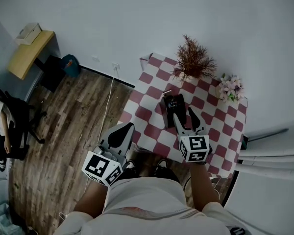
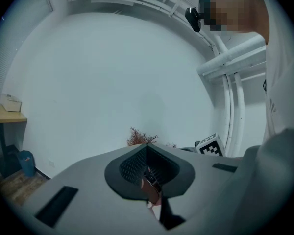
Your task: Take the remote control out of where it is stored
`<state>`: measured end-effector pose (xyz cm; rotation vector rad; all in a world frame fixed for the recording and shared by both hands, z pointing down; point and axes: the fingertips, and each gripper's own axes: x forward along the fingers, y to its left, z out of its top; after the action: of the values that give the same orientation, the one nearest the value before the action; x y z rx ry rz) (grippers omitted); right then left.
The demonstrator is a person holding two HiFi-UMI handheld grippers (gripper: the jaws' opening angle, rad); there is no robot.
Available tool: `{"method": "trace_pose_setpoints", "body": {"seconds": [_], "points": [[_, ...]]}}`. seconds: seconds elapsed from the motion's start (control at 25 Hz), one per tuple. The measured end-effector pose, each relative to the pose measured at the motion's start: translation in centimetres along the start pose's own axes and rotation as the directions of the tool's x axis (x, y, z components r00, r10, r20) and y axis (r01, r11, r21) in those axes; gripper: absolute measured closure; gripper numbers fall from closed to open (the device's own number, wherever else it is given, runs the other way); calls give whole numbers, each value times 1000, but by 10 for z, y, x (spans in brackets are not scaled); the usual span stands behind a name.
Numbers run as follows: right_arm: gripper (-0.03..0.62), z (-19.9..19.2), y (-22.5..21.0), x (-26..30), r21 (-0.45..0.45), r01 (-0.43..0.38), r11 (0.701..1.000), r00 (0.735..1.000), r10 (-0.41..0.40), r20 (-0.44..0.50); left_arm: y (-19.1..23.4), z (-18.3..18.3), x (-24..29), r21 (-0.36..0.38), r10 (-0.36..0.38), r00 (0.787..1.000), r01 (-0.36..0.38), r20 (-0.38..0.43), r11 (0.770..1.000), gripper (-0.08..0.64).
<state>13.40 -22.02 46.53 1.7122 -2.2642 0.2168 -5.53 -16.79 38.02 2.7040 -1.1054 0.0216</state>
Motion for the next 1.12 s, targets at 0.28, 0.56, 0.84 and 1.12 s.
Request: {"method": "trace_pose_setpoints", "body": {"seconds": [0.28, 0.56, 0.84, 1.12], "points": [[341, -47, 2, 62, -51, 25, 998, 991, -32, -132, 20, -7, -19, -20, 80, 997, -80, -17, 997, 555], [341, -65, -1, 78, -40, 34, 999, 985, -40, -165, 33, -19, -33, -34, 137, 990, -138, -38, 990, 555], [363, -75, -5, 81, -12, 80, 997, 979, -81, -187, 32, -23, -34, -34, 143, 988, -145, -65, 989, 555], [368, -38, -3, 59, 29, 47, 998, 997, -45, -63, 26, -23, -30, -31, 119, 991, -121, -67, 992, 555]]}}
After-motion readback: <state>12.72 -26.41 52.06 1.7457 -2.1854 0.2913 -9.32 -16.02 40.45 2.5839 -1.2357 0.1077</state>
